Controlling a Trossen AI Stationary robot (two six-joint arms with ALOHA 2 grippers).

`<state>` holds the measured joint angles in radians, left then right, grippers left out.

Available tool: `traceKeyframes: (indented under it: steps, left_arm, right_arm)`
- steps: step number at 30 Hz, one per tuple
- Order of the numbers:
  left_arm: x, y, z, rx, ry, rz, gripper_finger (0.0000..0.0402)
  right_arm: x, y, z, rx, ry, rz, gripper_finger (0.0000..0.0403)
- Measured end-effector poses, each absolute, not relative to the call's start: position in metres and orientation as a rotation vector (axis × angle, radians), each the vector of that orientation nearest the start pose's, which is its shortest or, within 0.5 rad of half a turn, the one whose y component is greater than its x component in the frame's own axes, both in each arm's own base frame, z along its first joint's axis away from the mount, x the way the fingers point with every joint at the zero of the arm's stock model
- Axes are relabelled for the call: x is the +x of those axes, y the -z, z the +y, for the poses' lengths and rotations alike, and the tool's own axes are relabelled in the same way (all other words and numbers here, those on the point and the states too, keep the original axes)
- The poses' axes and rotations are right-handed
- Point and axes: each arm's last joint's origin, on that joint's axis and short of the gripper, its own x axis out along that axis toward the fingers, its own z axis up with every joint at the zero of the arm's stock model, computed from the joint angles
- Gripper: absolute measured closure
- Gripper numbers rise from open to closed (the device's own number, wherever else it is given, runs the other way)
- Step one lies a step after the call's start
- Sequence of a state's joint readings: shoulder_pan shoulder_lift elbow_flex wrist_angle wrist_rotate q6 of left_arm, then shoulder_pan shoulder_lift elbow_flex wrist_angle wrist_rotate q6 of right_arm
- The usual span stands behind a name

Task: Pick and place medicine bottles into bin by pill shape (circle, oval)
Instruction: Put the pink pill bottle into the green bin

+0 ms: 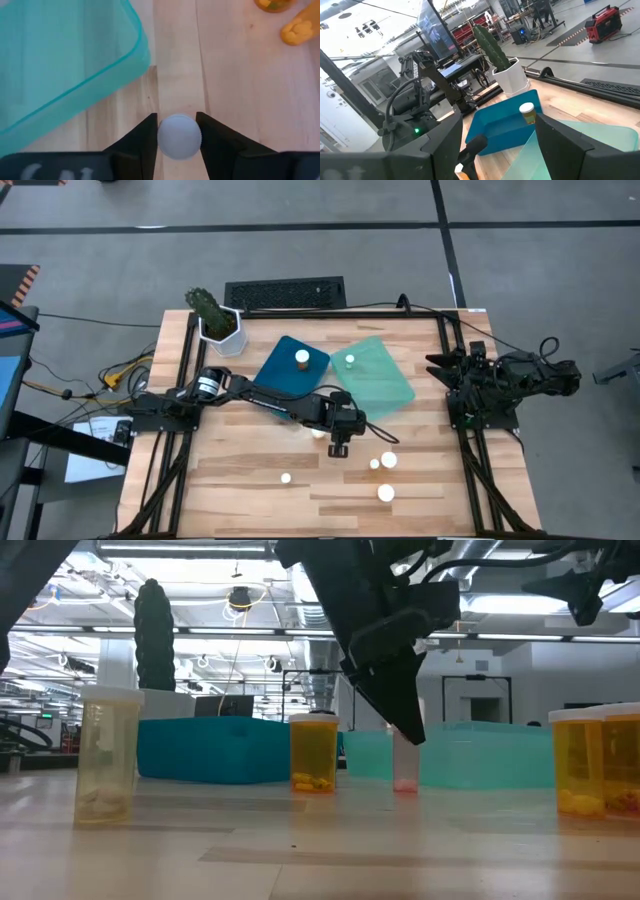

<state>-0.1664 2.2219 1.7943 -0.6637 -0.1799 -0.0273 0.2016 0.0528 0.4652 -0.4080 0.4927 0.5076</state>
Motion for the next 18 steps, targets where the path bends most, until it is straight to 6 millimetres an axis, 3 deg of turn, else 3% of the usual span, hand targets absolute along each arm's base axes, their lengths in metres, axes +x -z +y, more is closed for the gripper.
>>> traceKeyframes:
  steps: [7,14,18]
  left_arm:
    - [0.465,-0.189,-0.073,0.141,-0.037,1.076,0.0286]
    - [0.455,-0.241,-0.067,0.089,-0.071,1.001,0.0287]
    - [0.453,-0.272,-0.047,0.068,-0.183,0.896,0.0286]
  right_arm:
    - [0.052,-0.271,-0.003,0.505,0.284,-0.078,0.0143]
    - [0.052,-0.271,-0.003,0.504,0.285,-0.075,0.0143]
    - [0.052,-0.271,-0.003,0.504,0.285,-0.075,0.0143]
